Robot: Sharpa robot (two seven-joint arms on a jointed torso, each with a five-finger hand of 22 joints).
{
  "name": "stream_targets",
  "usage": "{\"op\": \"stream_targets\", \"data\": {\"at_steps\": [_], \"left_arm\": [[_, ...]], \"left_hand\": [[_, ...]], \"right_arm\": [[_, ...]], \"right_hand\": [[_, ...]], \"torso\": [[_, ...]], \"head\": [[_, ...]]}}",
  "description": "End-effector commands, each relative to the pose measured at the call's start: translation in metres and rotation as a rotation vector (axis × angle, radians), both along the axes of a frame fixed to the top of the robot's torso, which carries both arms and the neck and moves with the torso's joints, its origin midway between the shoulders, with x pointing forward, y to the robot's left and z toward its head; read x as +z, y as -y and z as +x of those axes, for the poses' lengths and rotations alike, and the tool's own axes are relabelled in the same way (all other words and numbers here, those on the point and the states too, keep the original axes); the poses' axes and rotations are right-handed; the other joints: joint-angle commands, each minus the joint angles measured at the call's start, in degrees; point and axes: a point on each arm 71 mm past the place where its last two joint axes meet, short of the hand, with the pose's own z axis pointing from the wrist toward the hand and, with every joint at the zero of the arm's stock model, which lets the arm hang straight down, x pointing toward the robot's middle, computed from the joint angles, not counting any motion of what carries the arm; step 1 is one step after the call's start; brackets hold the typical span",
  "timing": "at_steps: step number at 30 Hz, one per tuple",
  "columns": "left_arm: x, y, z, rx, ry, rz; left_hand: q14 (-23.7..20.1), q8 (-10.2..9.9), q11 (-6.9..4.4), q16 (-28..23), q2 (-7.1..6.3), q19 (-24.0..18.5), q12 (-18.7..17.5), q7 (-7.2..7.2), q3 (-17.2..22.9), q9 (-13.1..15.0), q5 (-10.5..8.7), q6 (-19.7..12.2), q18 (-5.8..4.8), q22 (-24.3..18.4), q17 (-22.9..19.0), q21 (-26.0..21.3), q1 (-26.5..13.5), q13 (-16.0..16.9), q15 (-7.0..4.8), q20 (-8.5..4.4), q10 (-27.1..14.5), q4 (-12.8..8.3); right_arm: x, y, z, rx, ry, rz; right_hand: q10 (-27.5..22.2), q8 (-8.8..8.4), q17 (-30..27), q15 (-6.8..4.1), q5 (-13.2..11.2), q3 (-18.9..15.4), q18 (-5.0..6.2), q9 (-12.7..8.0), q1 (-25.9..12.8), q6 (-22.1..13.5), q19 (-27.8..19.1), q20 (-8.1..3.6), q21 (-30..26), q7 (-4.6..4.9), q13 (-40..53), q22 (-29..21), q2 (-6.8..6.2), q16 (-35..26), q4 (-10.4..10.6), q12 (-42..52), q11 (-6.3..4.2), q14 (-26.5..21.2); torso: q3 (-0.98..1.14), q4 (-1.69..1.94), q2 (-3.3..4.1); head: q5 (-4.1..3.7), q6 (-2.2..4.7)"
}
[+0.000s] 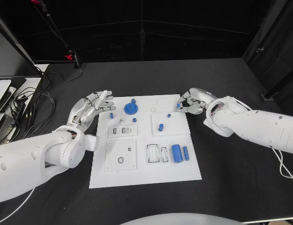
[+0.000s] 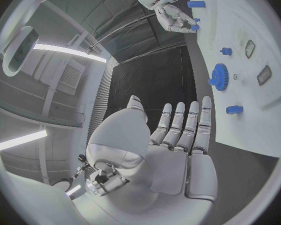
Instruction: Assemble the parts on the task board
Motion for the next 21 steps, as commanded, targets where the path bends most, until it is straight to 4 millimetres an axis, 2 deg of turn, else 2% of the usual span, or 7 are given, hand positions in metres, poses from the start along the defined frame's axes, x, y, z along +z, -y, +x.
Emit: {"op": "stream_targets", "data": {"at_steps": [1,8,12,15,18,21], "left_arm": [[0.011,0.001,-0.002,-0.009,0.140,-0.041],[0.011,0.000,-0.002,-0.007,0.142,-0.041],[0.012,-0.001,-0.003,-0.004,0.144,-0.040],[0.012,-0.001,-0.003,-0.003,0.145,-0.039],[0.012,0.000,-0.003,-0.003,0.145,-0.039],[0.012,0.000,-0.003,-0.003,0.146,-0.039]], "left_hand": [[0.1,0.0,0.49,-0.4,0.17,0.3,0.2,6.64,0.0,0.1,0.34,-0.3,1.03,-0.1,0.0,0.2,0.2,0.1,-0.33,0.07,0.0,-0.1],[0.1,0.0,0.50,-0.4,0.18,0.3,0.2,6.65,0.0,0.1,0.35,-0.3,1.03,-0.1,0.0,0.2,0.2,0.1,-0.33,0.07,0.0,-0.1],[0.1,0.0,0.51,-0.4,0.17,0.3,0.2,6.66,0.0,0.1,0.35,-0.3,1.04,-0.1,0.0,0.2,0.3,0.1,-0.33,0.08,0.0,-0.1],[0.1,0.0,0.51,-0.4,0.17,0.3,0.2,6.66,0.0,0.1,0.35,-0.3,1.04,-0.1,0.0,0.2,0.3,0.1,-0.33,0.08,0.0,-0.1],[0.1,0.0,0.52,-0.4,0.17,0.3,0.2,6.66,0.0,0.1,0.36,-0.3,1.04,-0.1,0.0,0.2,0.3,0.1,-0.32,0.08,0.0,-0.1],[0.1,0.0,0.52,-0.4,0.16,0.3,0.2,6.67,0.0,0.1,0.36,-0.3,1.05,-0.1,0.0,0.2,0.3,0.1,-0.32,0.08,0.0,-0.1]], "right_arm": [[0.007,-0.002,-0.001,0.009,0.083,0.033],[0.017,-0.003,-0.008,0.007,0.156,0.116],[0.028,-0.007,-0.016,0.021,0.168,0.146],[0.037,-0.016,-0.021,0.042,0.155,0.160],[0.042,-0.032,-0.027,0.076,0.125,0.166],[0.044,-0.051,-0.033,0.116,0.083,0.172]], "right_hand": [[6.1,0.12,15.1,-0.04,0.4,0.2,-0.43,0.3,0.8,0.9,6.0,0.15,0.2,-0.41,15.1,15.1,0.29,0.1,-0.4,0.1,-0.27,6.0],[6.1,-0.13,15.1,0.00,1.1,0.3,-0.43,0.2,1.2,1.2,6.0,0.12,0.2,-0.07,15.1,15.1,0.19,0.1,-0.7,0.1,-0.09,6.0],[6.1,-0.18,15.1,0.06,1.2,0.3,-0.43,0.1,1.2,1.3,6.0,0.14,0.2,0.00,15.1,15.1,0.13,0.1,-0.8,0.1,-0.02,6.0],[6.1,-0.21,15.1,0.08,1.3,0.3,-0.43,0.1,1.3,1.3,6.0,0.16,0.2,-0.01,15.1,15.1,0.08,0.1,-0.9,0.1,-0.01,6.0],[6.1,-0.21,15.1,0.09,1.2,0.3,-0.43,0.1,1.3,1.4,6.0,0.17,0.2,0.00,15.1,15.1,0.05,0.1,-0.9,0.1,0.02,6.0],[6.1,-0.22,15.1,0.09,1.2,0.3,-0.43,0.1,1.4,1.5,6.0,0.17,0.2,-0.01,15.1,15.1,0.06,0.1,-1.0,0.1,0.03,6.0]], "torso": [[0.00,-0.05,0.02],[-0.03,-0.03,-0.05],[-0.13,0.06,-0.11],[-0.11,-0.02,-0.05],[-0.11,0.02,-0.01],[-0.08,-0.05,0.01]], "head": [[0.04,0.00],[0.75,0.07],[1.82,-0.36],[2.52,-0.44],[2.83,-0.56],[4.20,-1.06]]}}
